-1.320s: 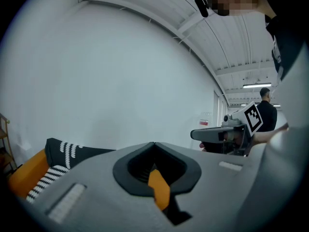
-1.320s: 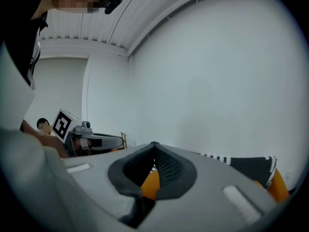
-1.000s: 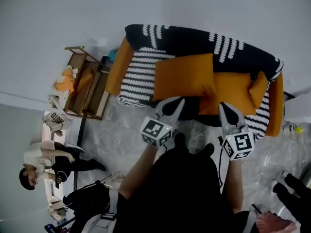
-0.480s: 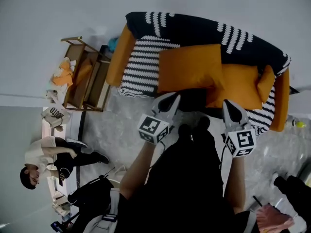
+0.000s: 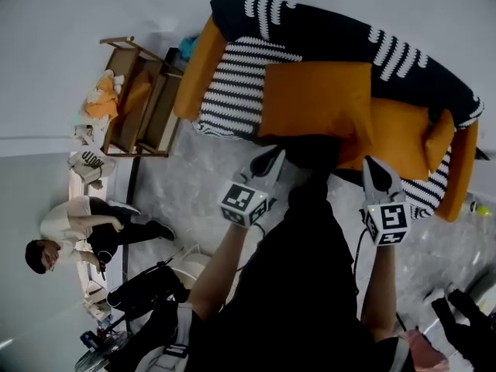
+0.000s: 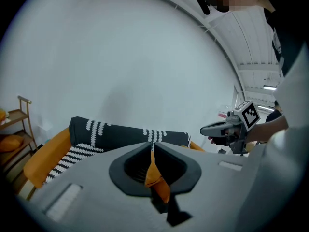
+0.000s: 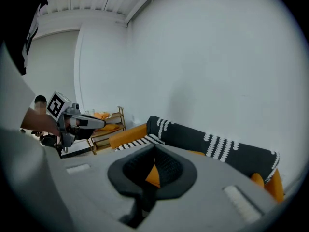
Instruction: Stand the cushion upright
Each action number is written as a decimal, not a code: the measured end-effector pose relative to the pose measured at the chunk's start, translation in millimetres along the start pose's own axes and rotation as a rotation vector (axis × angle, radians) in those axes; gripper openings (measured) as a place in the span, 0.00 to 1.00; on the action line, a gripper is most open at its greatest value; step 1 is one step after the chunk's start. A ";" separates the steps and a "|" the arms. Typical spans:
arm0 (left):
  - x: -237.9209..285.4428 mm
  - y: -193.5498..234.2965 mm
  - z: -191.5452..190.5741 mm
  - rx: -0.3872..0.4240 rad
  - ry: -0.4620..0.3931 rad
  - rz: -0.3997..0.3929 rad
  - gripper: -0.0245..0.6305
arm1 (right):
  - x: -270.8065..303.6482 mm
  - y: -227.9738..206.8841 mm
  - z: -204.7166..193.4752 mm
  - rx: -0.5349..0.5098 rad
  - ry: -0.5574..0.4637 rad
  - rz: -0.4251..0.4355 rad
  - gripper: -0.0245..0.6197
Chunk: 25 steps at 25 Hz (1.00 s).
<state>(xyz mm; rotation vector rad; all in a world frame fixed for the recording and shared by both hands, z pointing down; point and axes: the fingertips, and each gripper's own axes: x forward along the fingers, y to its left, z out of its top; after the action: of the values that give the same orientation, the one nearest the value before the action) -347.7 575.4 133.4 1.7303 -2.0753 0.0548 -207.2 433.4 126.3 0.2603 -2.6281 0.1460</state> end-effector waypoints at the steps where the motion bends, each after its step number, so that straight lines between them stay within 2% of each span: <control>1: 5.5 4.1 -3.1 -0.004 0.010 0.008 0.05 | 6.5 -4.0 -1.8 -0.006 0.012 0.005 0.04; 11: 56.3 41.4 -26.4 -0.028 0.114 0.103 0.05 | 65.7 -57.4 -24.0 -0.019 0.121 0.074 0.04; 18: 74.9 58.7 -59.4 -0.036 0.184 0.177 0.06 | 95.0 -84.9 -54.3 -0.037 0.191 0.130 0.11; 19: 77.1 62.8 -65.2 -0.044 0.196 0.186 0.06 | 99.4 -87.6 -59.0 -0.039 0.204 0.133 0.12; 21: 80.2 71.0 -77.9 -0.060 0.227 0.200 0.16 | 106.6 -92.1 -70.7 -0.038 0.235 0.135 0.12; 25: 89.2 91.2 -112.2 -0.065 0.289 0.217 0.17 | 122.5 -103.3 -100.9 -0.032 0.297 0.129 0.15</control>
<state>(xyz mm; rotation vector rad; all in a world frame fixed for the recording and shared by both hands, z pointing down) -411.2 546.4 288.4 1.3633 -2.0134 0.2823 -244.3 328.4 279.5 0.0523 -2.3483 0.1711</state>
